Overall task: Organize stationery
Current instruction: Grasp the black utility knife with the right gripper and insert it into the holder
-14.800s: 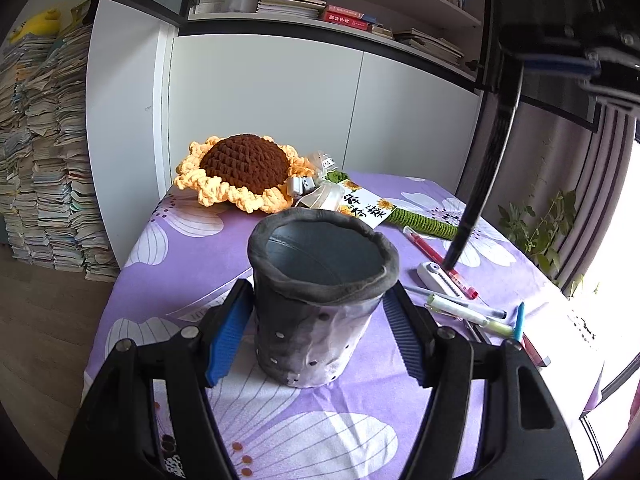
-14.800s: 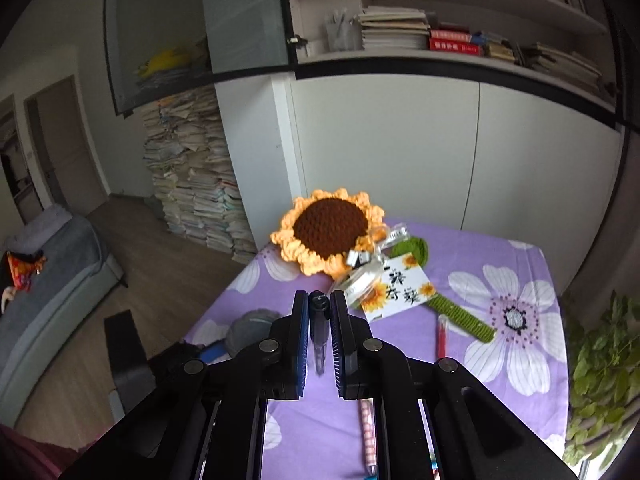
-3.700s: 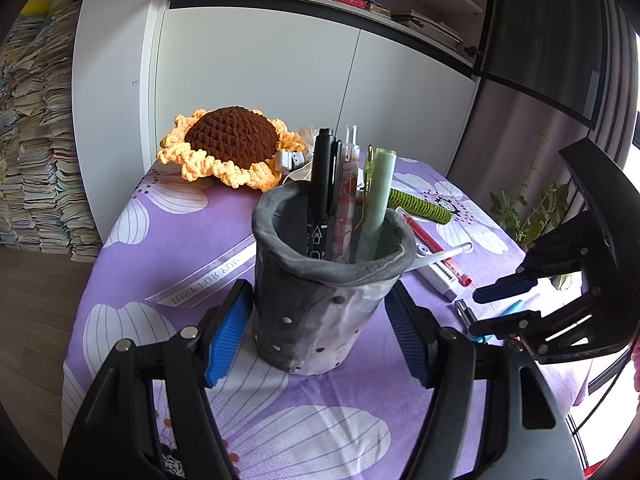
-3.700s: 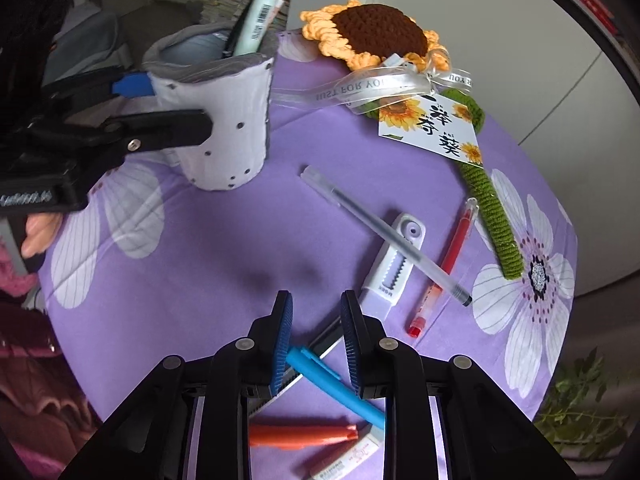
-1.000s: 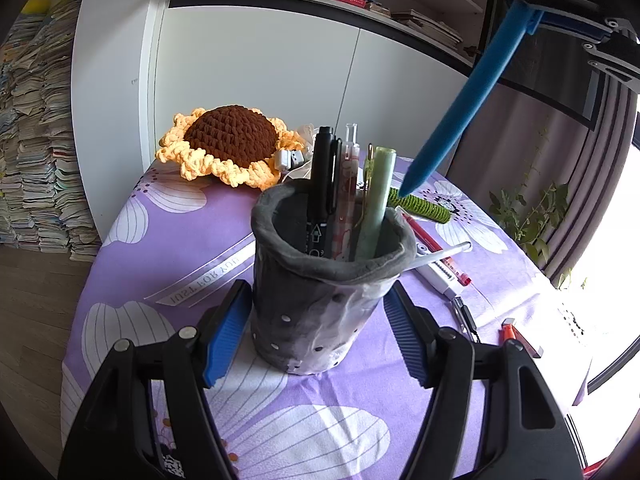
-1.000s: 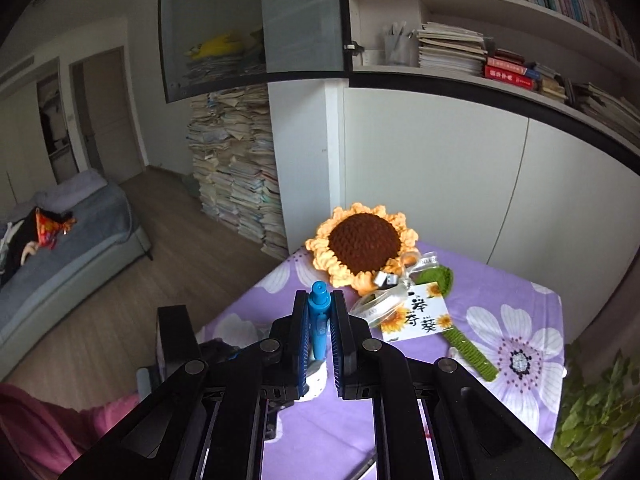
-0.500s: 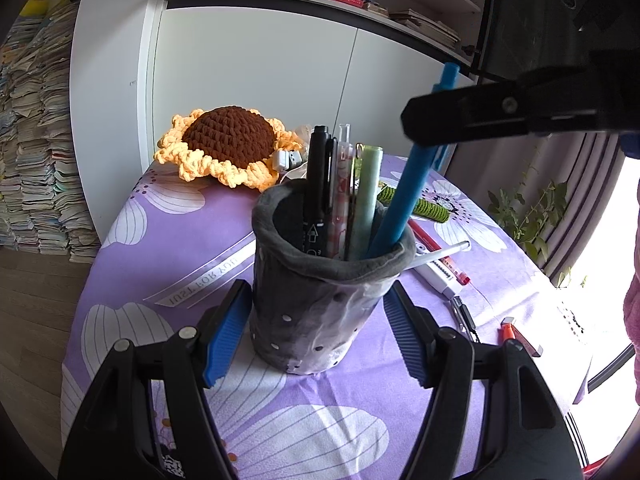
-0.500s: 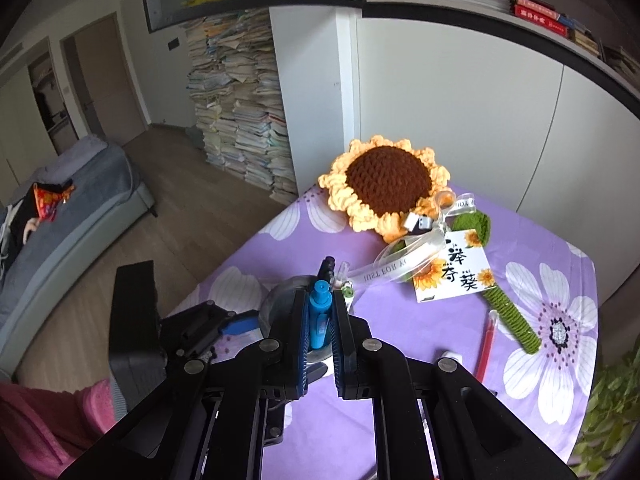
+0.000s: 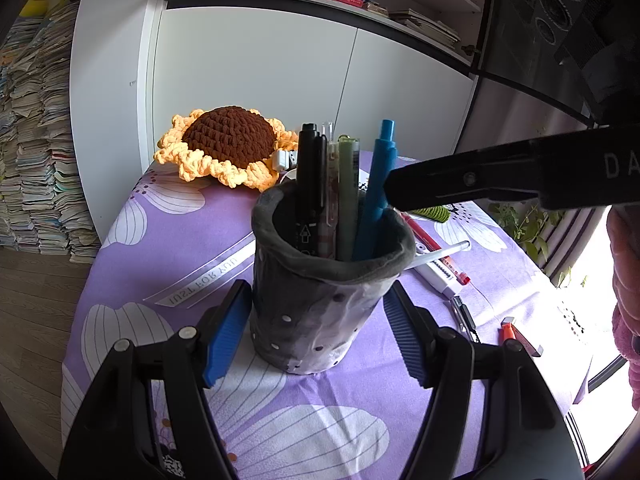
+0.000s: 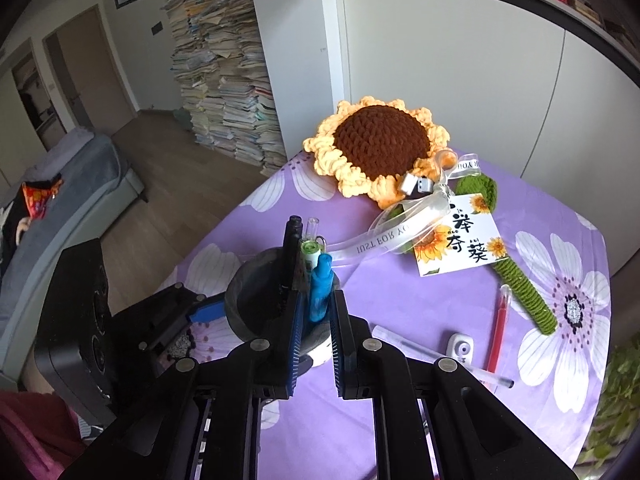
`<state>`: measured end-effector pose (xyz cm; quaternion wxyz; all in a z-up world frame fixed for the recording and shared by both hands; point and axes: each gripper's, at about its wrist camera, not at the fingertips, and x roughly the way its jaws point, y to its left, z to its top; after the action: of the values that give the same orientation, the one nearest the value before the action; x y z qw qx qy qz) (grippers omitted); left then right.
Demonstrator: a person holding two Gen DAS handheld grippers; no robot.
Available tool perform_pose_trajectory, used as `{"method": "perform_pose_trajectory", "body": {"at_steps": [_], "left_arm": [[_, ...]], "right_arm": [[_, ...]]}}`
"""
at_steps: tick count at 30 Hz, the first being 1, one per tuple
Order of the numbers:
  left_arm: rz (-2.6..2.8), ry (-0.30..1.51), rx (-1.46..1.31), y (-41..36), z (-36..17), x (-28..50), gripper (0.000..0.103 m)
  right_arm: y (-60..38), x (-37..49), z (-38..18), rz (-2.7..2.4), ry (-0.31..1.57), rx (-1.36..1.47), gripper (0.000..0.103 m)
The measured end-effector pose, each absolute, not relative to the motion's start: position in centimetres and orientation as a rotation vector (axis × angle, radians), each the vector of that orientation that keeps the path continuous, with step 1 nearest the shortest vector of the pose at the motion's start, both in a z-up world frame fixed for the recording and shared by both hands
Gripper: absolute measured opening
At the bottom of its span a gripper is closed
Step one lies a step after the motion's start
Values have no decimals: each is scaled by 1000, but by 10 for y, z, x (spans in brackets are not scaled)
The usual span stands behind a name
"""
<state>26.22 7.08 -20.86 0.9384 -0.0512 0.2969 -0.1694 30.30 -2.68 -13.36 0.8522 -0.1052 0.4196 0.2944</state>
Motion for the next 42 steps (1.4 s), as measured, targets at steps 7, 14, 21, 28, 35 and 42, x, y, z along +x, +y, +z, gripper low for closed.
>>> {"method": "perform_pose_trajectory", "body": {"at_steps": [7,14,21,28,35,42], "left_arm": [[-346,605,-104,71,-209,262,67],[-346,597,-102,72,-208,263,67],[-346,596,-102,72,-208,263,67],[-346,596,-102,72,-208,263,67],[-345,578,-98,72,-205,260,68],[-337,499,-86,68,-197,250,82]], "right_arm": [[-59,289,-123,558,876,-191,12],[-100,303,-176,348,1119,-114,12],[-117,309,-209,286,1240,-34,12],[-117,317,-224,254,1290,-18,12],[-117,321,-231,248,1304,-33,13],[-113,325,-231,253,1292,-48,13]]}}
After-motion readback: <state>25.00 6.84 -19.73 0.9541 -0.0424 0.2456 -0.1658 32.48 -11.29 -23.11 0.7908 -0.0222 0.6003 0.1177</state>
